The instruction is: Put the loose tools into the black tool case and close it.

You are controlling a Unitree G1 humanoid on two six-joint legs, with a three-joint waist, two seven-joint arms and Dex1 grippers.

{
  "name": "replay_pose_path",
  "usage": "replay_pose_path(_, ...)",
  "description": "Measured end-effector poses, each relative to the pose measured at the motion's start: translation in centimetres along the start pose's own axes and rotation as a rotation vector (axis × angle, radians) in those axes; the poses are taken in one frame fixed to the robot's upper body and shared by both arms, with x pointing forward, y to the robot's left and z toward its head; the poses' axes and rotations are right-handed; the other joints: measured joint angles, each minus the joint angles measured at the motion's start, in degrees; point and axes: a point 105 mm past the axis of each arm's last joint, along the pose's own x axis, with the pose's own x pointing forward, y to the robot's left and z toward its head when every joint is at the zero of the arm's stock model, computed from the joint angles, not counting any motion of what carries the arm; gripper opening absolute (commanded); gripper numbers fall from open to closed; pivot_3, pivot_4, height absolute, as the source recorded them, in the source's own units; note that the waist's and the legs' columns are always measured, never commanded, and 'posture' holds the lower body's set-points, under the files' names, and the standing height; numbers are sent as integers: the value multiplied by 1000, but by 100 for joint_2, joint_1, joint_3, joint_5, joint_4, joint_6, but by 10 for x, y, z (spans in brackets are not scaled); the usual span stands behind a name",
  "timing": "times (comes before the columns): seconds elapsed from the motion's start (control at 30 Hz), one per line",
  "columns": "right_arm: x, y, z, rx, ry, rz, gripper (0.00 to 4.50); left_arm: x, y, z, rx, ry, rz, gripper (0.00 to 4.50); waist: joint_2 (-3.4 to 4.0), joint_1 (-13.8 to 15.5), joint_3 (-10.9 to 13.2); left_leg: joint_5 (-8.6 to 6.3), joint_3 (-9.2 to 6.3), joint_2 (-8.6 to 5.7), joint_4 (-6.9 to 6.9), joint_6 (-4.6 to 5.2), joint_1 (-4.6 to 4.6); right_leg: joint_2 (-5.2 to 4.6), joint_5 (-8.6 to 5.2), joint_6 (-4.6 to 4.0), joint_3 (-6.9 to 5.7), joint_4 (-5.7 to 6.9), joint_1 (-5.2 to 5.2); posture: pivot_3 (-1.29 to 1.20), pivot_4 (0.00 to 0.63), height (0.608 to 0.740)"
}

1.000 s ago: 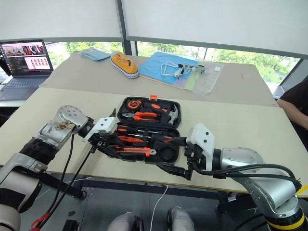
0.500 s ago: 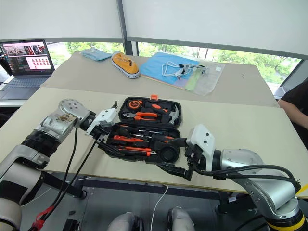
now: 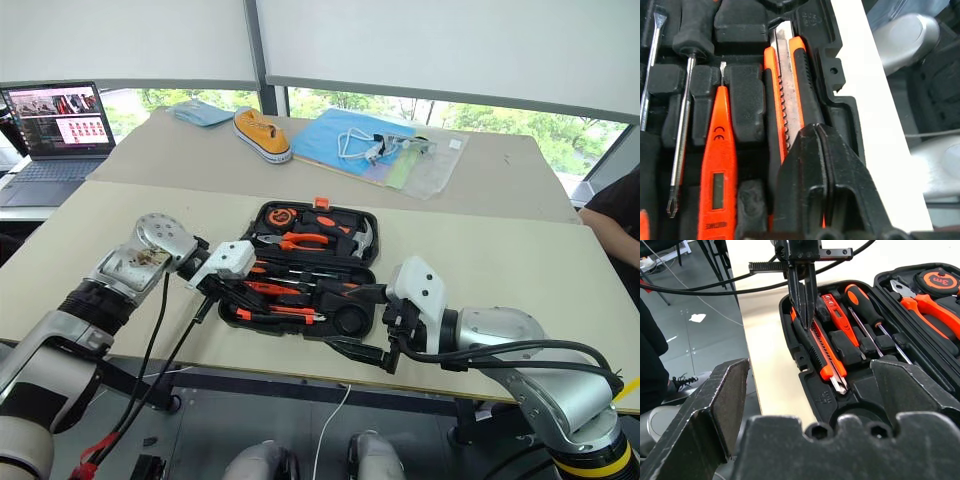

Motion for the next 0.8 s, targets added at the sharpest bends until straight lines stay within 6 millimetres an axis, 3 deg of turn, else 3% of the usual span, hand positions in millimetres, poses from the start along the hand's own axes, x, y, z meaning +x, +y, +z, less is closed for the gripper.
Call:
replay_pose_path(0.3,-1,0,-4,16,7,-13,4500,5,0,-7,37,-6,40,36,6,-6,-6,-3,-1,3,-1,4,12,0,0,0,1,0,11,0,150,718)
replay_pose_path(0.4,-12,-6,-13,35,48,-67,4500,3,2,-3,-63,-94,64,741,5,6,-5,-4,-2,2,1,6,2,-1,0,1,-2,-1,8,0,150,718)
replay_pose_path(0.5,-29,-15,-27,67,109,-143,4500,-10,4,6,-135,-205,106,1809,5,14,-5,-4,-4,2,3,7,-7,-2,0,1,-5,-2,2,0,150,718)
replay_pose_path(0.7,-57,-33,-56,127,223,-296,4500,-50,3,53,-136,-481,263,3894,5,-20,-5,-3,-5,5,2,6,10,-5,-1,4,5,0,14,0,150,718)
replay_pose_path(0.77,-57,-40,-63,136,244,-322,4500,-50,-4,62,-144,-497,234,4380,6,-37,-5,-3,-6,6,-1,4,35,-2,-2,6,6,-1,33,0,150,718)
replay_pose_path(0.8,-56,-42,-66,137,253,-326,4500,-49,-7,65,-150,-506,221,4380,6,-41,-5,-3,-6,8,-1,3,44,-2,-3,6,5,-1,42,0,150,718)
